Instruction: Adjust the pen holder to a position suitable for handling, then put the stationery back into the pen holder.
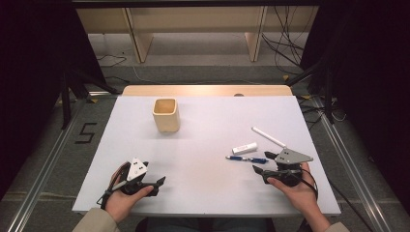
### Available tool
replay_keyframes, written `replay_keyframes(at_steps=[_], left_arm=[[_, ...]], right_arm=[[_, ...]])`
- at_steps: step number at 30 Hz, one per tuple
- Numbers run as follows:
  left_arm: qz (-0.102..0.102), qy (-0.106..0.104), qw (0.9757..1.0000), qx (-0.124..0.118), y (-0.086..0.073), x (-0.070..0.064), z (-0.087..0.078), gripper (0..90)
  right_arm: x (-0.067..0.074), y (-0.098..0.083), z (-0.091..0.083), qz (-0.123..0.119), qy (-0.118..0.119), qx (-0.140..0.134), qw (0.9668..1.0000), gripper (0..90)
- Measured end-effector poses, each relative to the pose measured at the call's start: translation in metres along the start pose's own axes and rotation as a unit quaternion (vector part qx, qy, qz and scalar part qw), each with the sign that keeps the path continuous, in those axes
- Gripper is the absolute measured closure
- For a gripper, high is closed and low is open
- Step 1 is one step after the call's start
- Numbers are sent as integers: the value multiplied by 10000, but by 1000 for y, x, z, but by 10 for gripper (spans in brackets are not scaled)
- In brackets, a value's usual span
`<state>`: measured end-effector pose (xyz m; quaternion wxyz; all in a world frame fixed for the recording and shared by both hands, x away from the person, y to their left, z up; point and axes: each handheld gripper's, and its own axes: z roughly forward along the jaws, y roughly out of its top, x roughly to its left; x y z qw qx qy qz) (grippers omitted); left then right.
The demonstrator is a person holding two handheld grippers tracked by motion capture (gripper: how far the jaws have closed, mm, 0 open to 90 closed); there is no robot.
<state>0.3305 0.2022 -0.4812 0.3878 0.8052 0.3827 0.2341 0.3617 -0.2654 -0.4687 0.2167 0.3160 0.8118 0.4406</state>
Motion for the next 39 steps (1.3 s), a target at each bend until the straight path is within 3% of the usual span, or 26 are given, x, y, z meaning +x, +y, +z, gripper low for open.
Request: replay_keyframes(at_steps=[21,31,33,39], left_arm=[[-75,26,9999,-79,0,0,-1,178],[-91,9,9999,-83,0,0,0,181],[-102,5,9999,-78,0,0,-1,181],[-81,20,9999,-59,1,0,0,181]], right_arm=[[-1,2,0,-6,-101,-3,9999,306],[-9,4,-3,89,-271,42,9996,376],[-13,7,-3,74,-351,101,9993,425],[-31,18,-1,36,-634,349,9974,501]])
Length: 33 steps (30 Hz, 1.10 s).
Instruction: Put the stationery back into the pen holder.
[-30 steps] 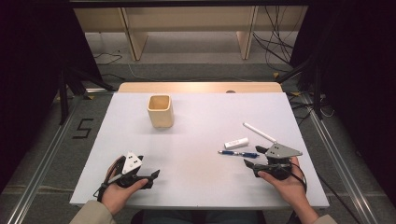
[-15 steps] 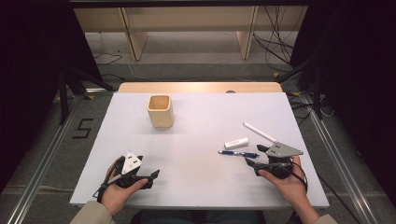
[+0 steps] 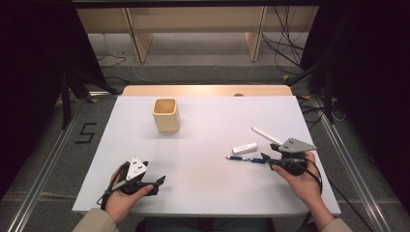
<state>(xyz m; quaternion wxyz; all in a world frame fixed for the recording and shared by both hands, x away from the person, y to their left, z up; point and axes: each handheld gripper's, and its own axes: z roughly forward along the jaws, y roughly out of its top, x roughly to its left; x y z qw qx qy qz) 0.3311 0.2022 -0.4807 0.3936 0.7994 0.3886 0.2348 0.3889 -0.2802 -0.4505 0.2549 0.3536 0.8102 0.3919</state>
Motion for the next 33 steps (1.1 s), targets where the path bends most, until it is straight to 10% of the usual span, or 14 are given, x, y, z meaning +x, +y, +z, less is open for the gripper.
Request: replay_keyframes(at_steps=[12,21,28,33], left_arm=[[-32,-21,10000,-9,0,0,1,185],[-53,-12,10000,-15,0,0,2,185],[-53,-15,10000,-19,0,0,2,186],[-35,-6,10000,-19,0,1,2,186]], right_arm=[[-38,28,34,-559,-719,1098,9898,631],[-49,46,69,-1242,-670,2214,9649,676],[-53,57,89,-1694,-525,2957,9387,687],[-57,61,96,-1789,-453,3147,9311,692]])
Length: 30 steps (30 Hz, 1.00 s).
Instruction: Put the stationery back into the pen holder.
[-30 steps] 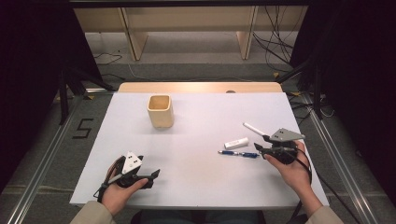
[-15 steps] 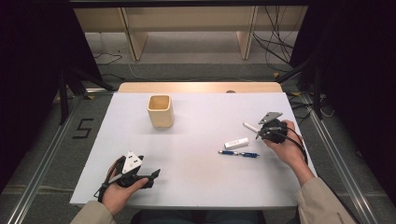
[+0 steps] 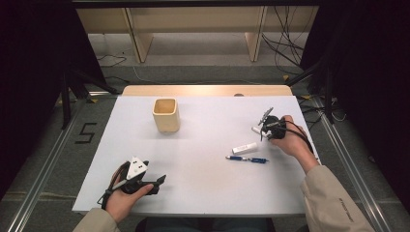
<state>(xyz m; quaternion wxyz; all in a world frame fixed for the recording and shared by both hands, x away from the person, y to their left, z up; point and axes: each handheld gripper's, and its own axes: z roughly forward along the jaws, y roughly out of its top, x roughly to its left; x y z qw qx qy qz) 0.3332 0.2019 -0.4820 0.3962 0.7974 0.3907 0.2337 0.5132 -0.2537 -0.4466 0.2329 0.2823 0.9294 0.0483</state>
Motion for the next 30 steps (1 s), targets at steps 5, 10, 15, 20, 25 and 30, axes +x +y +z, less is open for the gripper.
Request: replay_keyframes(at_steps=[5,10,15,20,25,30], left_arm=[[-19,5,10000,-9,0,0,0,187],[-34,8,10000,-33,0,0,0,186],[-9,1,10000,-3,0,0,0,186],[-7,6,10000,-12,1,0,1,186],[-25,13,10000,-26,0,0,1,186],[-30,14,10000,-33,1,-1,1,186]], right_arm=[[-1,5,5,-102,78,167,9998,698],[-3,6,10,-111,225,266,9993,699],[-7,6,13,29,429,294,9986,710],[-11,8,15,0,519,351,9980,726],[-12,11,16,31,556,410,9976,752],[-13,13,17,-112,577,458,9972,763]])
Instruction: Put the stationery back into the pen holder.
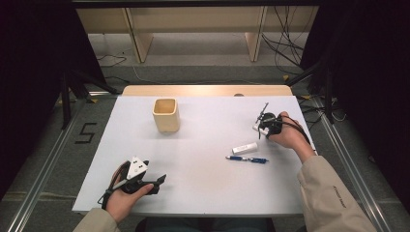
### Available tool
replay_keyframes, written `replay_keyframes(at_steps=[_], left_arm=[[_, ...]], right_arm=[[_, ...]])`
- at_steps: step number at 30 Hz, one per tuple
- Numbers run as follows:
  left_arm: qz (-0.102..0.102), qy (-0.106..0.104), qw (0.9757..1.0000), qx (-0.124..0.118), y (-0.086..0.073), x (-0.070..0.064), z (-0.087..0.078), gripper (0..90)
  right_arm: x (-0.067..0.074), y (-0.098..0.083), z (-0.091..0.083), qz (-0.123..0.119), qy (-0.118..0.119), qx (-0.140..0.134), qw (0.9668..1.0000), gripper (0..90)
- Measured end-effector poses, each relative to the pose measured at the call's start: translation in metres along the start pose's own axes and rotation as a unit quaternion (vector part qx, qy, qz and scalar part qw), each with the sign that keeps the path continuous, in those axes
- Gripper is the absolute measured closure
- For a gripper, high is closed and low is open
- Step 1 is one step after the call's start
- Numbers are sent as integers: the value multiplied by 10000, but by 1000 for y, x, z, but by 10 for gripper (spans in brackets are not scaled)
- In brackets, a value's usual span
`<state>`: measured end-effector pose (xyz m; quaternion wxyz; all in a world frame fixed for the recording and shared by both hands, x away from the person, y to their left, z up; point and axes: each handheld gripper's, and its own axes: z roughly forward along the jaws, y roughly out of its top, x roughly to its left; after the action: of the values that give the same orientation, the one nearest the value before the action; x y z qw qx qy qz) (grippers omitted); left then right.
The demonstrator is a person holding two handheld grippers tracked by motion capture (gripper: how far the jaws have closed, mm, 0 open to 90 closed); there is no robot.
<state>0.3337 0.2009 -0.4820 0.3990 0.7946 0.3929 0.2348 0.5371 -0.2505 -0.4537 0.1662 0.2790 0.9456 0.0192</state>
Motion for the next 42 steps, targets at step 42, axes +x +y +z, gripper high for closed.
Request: replay_keyframes(at_steps=[42], left_arm=[[8,9,10000,-27,0,0,0,199]], right_arm=[[4,-25,-32,920,219,-1445,9850,790]])
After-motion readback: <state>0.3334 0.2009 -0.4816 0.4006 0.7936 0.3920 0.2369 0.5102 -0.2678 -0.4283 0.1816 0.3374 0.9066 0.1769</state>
